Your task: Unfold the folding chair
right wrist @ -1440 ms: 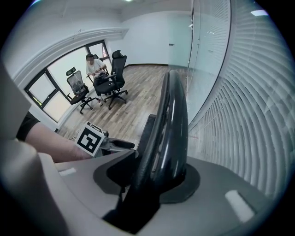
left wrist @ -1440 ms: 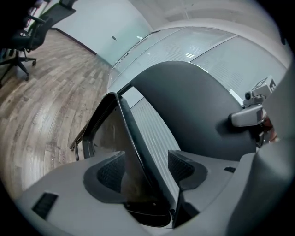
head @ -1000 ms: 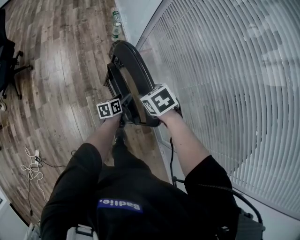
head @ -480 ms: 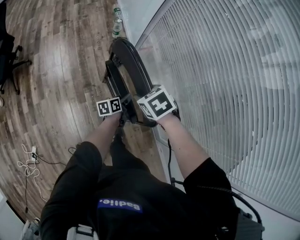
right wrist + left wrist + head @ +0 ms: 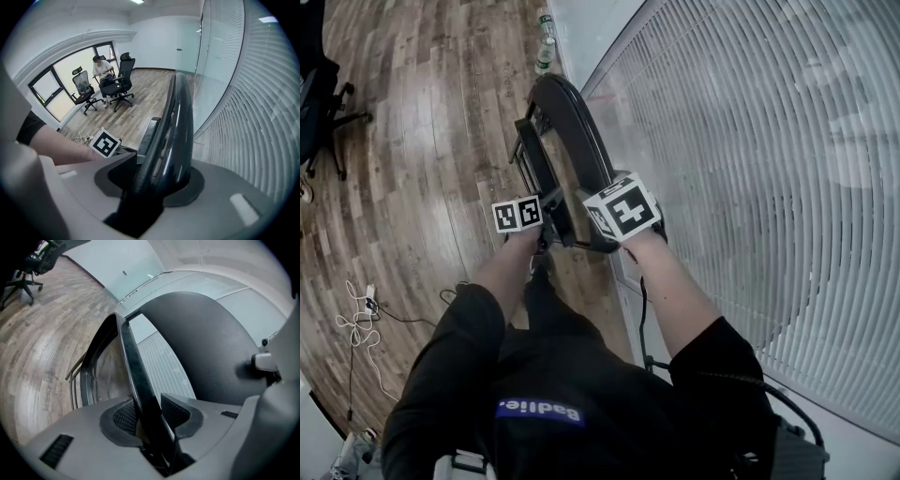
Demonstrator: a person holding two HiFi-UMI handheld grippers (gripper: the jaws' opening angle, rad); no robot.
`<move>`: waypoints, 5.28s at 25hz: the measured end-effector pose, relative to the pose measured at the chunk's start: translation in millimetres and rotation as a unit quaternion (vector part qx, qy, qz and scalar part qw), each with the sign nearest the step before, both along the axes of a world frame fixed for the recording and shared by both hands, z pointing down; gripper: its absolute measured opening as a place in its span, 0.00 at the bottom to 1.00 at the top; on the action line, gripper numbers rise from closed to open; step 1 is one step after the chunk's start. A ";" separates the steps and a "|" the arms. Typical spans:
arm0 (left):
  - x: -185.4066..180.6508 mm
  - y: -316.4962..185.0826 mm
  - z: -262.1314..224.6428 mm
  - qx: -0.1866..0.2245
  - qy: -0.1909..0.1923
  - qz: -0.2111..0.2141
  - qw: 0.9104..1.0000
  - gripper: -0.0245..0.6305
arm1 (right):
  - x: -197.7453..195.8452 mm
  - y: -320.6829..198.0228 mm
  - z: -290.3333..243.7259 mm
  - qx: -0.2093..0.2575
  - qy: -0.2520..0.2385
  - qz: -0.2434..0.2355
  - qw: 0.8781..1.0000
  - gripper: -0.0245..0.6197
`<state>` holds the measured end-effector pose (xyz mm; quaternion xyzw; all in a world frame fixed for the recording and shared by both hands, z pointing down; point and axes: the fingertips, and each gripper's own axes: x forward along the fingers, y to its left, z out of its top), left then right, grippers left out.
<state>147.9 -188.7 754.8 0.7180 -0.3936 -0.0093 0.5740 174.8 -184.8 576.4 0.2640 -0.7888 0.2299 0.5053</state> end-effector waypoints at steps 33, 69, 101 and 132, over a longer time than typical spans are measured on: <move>-131.1 77.5 63.9 -0.041 0.043 -0.065 0.996 0.26 | 10.3 1.1 43.4 -0.017 -0.040 0.036 0.998 0.23; -256.6 142.4 168.4 -0.051 0.092 -0.090 0.990 0.32 | -7.2 2.6 97.5 -0.053 -0.097 0.046 0.993 0.22; -360.4 210.9 326.7 -0.065 0.147 -0.114 0.981 0.37 | -26.0 20.5 193.3 -0.084 -0.157 0.053 0.983 0.22; -403.2 235.6 385.0 -0.046 0.174 -0.150 0.972 0.41 | -60.8 43.3 221.1 -0.076 -0.149 0.062 0.984 0.21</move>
